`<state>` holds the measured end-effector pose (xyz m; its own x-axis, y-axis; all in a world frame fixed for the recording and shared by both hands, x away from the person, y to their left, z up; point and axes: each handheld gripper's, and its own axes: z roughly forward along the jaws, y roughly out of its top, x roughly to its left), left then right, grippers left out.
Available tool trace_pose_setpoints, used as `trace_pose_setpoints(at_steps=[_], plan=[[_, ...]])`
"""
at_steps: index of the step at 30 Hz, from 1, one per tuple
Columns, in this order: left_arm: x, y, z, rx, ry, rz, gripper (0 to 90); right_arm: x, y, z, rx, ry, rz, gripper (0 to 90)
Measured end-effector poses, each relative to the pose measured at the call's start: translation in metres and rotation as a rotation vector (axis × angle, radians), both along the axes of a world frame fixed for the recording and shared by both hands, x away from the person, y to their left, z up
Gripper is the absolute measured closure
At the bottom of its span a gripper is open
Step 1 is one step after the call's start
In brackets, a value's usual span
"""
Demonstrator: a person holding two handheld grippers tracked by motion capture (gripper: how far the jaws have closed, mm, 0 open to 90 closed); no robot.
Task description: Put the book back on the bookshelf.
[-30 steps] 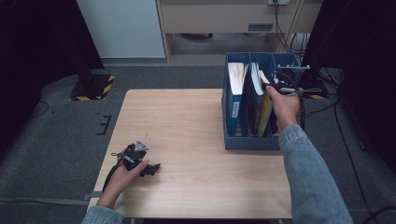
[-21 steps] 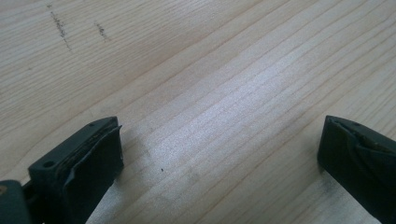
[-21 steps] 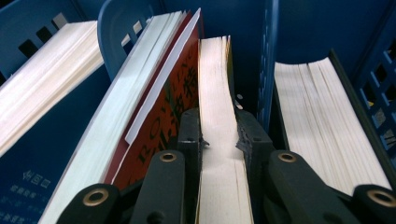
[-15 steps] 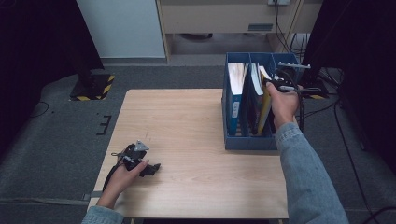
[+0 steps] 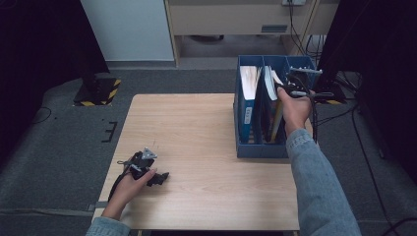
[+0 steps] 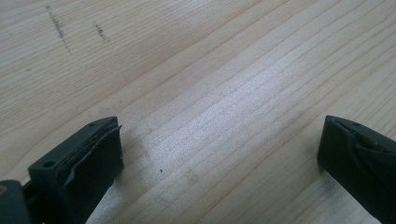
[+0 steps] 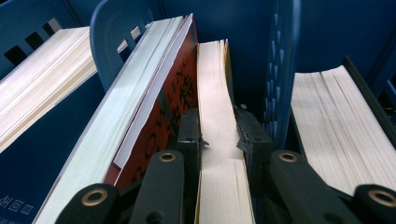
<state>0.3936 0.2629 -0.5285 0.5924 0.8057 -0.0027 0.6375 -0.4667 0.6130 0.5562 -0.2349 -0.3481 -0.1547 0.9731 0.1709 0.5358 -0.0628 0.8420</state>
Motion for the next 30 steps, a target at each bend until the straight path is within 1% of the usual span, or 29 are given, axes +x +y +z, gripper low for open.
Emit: trace_pose_setpoints(at_steps=[1,3,4,7,9,10,15,18,23,27,30], plan=[[0.000,0.000,0.000,0.000,0.000,0.000,0.0,0.000,0.001,0.000,0.005,0.007,0.014,73.8],[0.000,0.000,0.000,0.000,0.001,0.000,0.0,-0.001,0.001,0.000,0.005,0.013,0.014,73.6],[0.000,0.000,0.000,0.000,0.000,0.000,0.0,-0.001,0.001,0.001,0.009,0.031,0.014,73.3],[0.000,0.000,0.000,0.001,0.001,-0.002,0.0,-0.002,-0.001,0.002,0.009,0.055,0.025,72.9],[0.000,0.000,0.000,0.002,0.001,-0.002,0.0,-0.003,-0.001,0.002,0.009,0.060,0.027,72.8],[0.000,-0.001,0.000,0.001,0.002,0.000,0.0,-0.004,-0.002,0.003,-0.005,0.073,0.042,72.8],[0.000,-0.001,0.000,0.001,0.002,-0.002,0.0,-0.006,-0.003,0.004,0.003,0.103,0.070,71.5],[0.000,-0.001,0.000,0.001,0.002,-0.002,0.0,-0.008,-0.003,0.003,-0.010,0.108,0.082,71.4],[0.000,-0.001,0.000,0.002,0.003,-0.002,0.0,-0.012,-0.005,0.001,0.007,0.113,0.088,70.8],[0.000,-0.001,0.000,0.002,0.003,-0.002,0.0,-0.014,-0.006,0.000,0.014,0.104,0.086,70.6],[0.000,-0.001,0.000,0.002,0.003,-0.002,0.0,-0.015,-0.005,-0.001,0.023,0.102,0.092,68.2]])
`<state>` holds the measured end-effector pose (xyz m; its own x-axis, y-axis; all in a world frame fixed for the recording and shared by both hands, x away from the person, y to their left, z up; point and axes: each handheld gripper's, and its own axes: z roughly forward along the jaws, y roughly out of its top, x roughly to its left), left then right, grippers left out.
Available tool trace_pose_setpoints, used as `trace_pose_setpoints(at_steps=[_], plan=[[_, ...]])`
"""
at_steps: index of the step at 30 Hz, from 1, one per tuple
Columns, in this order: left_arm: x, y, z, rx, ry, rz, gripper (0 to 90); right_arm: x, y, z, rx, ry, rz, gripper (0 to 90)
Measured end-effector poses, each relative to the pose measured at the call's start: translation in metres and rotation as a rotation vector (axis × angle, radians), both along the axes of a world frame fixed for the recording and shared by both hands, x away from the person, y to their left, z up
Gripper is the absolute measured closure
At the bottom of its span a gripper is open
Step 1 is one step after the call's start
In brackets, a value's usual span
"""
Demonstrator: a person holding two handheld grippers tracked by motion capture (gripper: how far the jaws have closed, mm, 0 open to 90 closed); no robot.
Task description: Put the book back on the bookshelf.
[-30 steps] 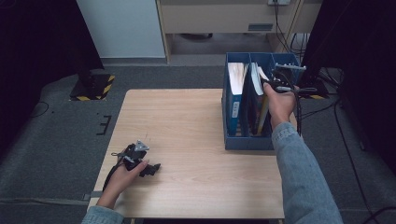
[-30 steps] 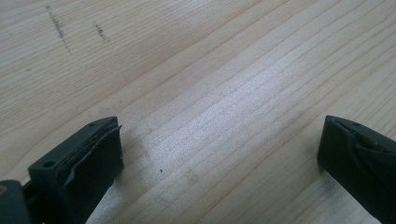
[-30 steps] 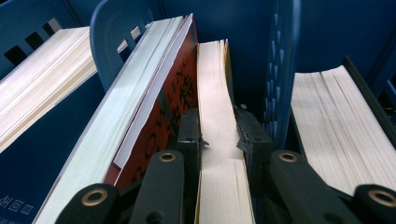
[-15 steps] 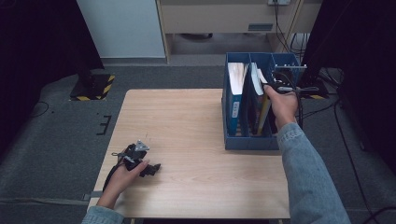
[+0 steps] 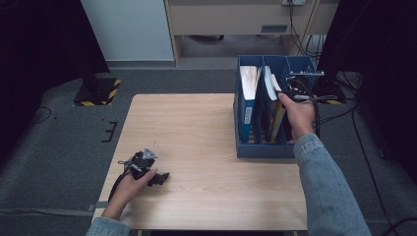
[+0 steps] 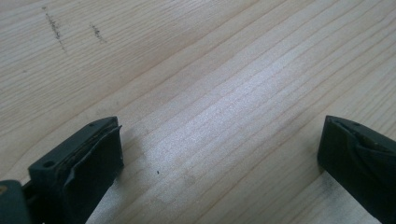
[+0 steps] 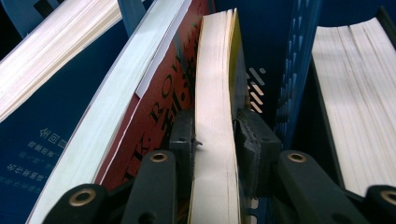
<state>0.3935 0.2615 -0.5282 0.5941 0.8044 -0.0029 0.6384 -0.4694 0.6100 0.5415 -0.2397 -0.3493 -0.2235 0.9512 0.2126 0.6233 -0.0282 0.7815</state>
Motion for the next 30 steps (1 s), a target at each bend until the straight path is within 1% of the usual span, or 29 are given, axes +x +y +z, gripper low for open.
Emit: trace_pose_setpoints(at_steps=[3,6,8,9,10,13,19,20,21,23,30], plan=[[0.000,0.000,0.000,0.000,0.000,-0.001,0.0,0.000,0.000,0.000,0.006,0.001,0.006,66.7],[0.000,0.000,0.000,-0.001,-0.001,-0.004,0.0,-0.003,-0.003,0.001,0.022,-0.005,0.002,61.1],[0.000,0.000,0.000,-0.001,-0.001,-0.004,0.0,-0.006,-0.004,0.002,0.008,-0.008,0.007,57.3],[0.000,0.000,0.000,-0.001,-0.001,-0.003,0.0,-0.006,-0.004,0.002,0.008,-0.008,0.007,57.3],[0.000,0.000,0.000,-0.001,0.000,-0.003,0.0,-0.010,-0.006,0.004,0.014,-0.016,0.003,54.0],[0.000,-0.001,0.000,-0.002,-0.001,-0.002,0.0,-0.015,-0.007,0.005,0.001,-0.021,0.015,51.6],[0.000,-0.001,0.000,-0.004,0.000,0.000,0.0,-0.023,-0.010,0.007,-0.009,-0.027,0.028,48.3],[0.000,-0.001,0.000,-0.004,0.000,0.000,0.0,-0.027,-0.011,0.008,-0.010,-0.030,0.034,46.9],[0.000,-0.001,0.000,-0.004,0.000,0.000,0.0,-0.027,-0.011,0.008,-0.010,-0.030,0.034,46.9],[0.000,-0.001,0.000,0.000,0.001,-0.003,0.0,-0.032,-0.012,0.009,-0.020,-0.031,0.039,45.4],[0.000,-0.001,0.000,0.002,0.002,-0.004,0.0,-0.041,-0.013,0.010,-0.023,-0.028,0.043,42.2]])
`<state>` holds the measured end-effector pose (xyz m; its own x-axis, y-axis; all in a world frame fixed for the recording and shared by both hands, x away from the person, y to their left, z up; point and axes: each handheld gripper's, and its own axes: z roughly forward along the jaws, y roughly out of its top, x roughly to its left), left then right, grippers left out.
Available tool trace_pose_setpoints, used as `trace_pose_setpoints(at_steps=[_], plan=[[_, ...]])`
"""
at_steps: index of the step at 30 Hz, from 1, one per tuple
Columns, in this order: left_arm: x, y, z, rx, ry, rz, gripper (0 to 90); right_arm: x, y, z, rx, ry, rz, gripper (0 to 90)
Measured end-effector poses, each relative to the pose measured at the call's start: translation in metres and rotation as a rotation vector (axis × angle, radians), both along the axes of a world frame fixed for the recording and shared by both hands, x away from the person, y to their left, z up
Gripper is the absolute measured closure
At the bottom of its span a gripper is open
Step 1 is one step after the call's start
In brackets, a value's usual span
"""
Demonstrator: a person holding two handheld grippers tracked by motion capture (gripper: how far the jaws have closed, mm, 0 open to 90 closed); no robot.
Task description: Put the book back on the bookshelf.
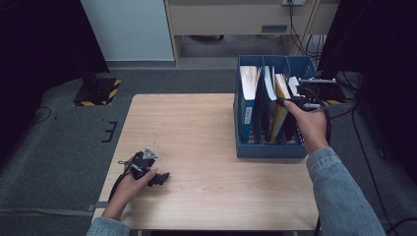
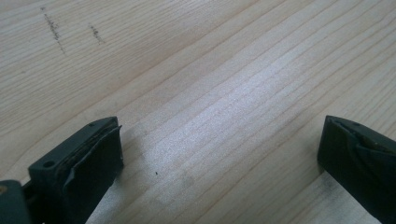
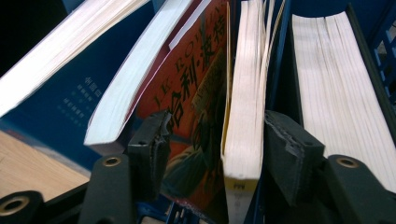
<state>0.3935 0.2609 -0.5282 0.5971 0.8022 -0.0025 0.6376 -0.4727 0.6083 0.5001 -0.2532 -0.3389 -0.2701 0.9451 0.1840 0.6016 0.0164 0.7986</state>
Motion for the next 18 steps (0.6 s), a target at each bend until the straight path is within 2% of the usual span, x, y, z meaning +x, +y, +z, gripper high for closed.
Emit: trace_pose_setpoints(at_steps=[8,18], plan=[[0.000,0.000,0.000,0.000,0.000,0.000,0.0,-0.015,0.001,0.002,-0.053,-0.024,0.017,34.0],[0.000,0.000,0.000,0.000,-0.001,0.000,0.0,-0.029,-0.002,-0.002,-0.057,-0.038,0.021,30.7]])
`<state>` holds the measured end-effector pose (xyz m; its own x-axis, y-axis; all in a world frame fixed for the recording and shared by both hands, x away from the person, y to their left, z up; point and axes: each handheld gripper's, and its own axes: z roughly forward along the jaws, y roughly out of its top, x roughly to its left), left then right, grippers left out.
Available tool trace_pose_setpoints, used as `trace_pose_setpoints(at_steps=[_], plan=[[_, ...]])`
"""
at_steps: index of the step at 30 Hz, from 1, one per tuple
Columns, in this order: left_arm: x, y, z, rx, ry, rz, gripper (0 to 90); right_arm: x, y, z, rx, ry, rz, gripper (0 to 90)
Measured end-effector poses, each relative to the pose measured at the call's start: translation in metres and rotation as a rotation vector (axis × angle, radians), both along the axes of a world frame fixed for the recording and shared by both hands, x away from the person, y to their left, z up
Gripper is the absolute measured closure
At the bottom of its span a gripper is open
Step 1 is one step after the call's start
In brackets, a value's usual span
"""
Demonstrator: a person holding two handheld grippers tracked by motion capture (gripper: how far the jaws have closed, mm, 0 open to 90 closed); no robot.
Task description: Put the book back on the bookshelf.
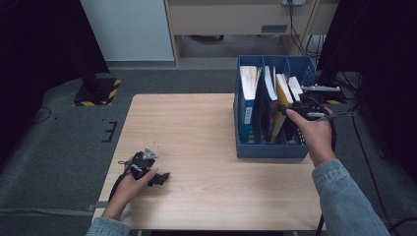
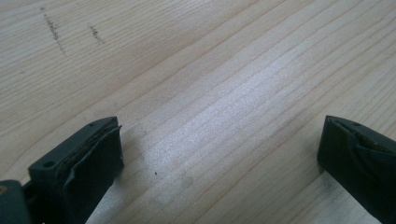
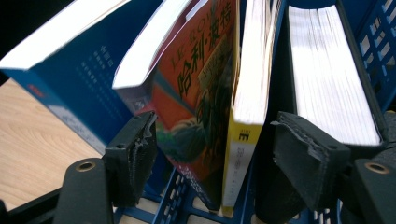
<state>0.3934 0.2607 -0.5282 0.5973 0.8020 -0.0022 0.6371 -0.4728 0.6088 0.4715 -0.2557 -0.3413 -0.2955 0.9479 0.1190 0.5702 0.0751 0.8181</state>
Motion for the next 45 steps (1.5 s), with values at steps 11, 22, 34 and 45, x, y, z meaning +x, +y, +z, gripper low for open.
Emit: trace_pose_setpoints(at_steps=[11,22,34,45], plan=[[0.000,0.000,0.000,0.000,-0.001,0.000,0.0,-0.015,0.007,-0.007,-0.067,-0.012,0.016,16.1],[0.000,0.000,0.000,-0.002,-0.001,0.002,0.0,-0.031,0.009,-0.023,-0.071,-0.010,0.035,9.9],[0.000,0.000,0.000,-0.002,-0.001,0.002,0.0,-0.045,0.025,-0.042,-0.061,-0.002,0.079,7.5],[0.000,0.000,0.000,-0.002,-0.001,0.003,0.0,-0.058,0.038,-0.058,-0.058,0.000,0.112,6.8]])
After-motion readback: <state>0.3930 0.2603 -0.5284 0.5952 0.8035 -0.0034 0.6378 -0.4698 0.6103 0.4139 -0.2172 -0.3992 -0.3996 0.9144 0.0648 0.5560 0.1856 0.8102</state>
